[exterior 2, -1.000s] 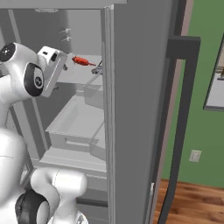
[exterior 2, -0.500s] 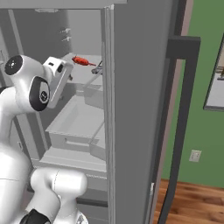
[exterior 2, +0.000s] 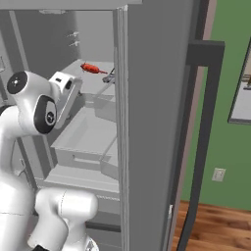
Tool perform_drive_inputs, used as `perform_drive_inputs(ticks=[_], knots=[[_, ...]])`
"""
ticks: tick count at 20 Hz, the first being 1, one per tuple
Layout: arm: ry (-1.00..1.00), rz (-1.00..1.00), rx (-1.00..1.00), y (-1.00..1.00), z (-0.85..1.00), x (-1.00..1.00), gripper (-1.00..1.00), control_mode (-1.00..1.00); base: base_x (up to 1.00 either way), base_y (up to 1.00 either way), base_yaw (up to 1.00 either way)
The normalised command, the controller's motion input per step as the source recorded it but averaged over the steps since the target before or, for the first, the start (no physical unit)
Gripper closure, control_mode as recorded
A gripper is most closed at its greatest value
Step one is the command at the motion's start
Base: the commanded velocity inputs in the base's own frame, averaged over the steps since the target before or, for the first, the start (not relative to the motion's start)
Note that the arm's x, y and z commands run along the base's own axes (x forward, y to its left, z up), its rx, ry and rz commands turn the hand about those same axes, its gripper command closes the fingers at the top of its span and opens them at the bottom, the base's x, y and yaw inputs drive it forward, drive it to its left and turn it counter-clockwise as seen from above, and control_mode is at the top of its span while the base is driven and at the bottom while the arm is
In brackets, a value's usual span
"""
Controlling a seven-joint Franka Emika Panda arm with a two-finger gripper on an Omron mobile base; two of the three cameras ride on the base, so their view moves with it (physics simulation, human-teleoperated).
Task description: Place the fish on the counter behind the older fish on the same shelf of the fridge to maintain FIFO order. Close the fridge door when finished.
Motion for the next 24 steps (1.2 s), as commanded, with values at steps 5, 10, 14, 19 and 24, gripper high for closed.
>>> perform_drive_inputs(ticks=[5, 10, 14, 19, 24], knots=[[0.00, -0.01, 0.00, 0.00, -0.05, -0.17, -1.00, 1.00, -0.78, 0.00, -0.03], [0.00, 0.00, 0.00, 0.00, 0.00, 0.00, -1.00, 1.00, -0.73, 0.00, -0.03], [0.00, 0.00, 0.00, 0.00, 0.00, 0.00, -1.00, 1.00, -0.21, 0.00, 0.00], [0.00, 0.00, 0.00, 0.00, 0.00, 0.00, -1.00, 1.00, -0.10, 0.00, 0.00], [0.00, 0.00, 0.00, 0.00, 0.00, 0.00, -1.00, 1.00, -0.31, 0.00, 0.00]])
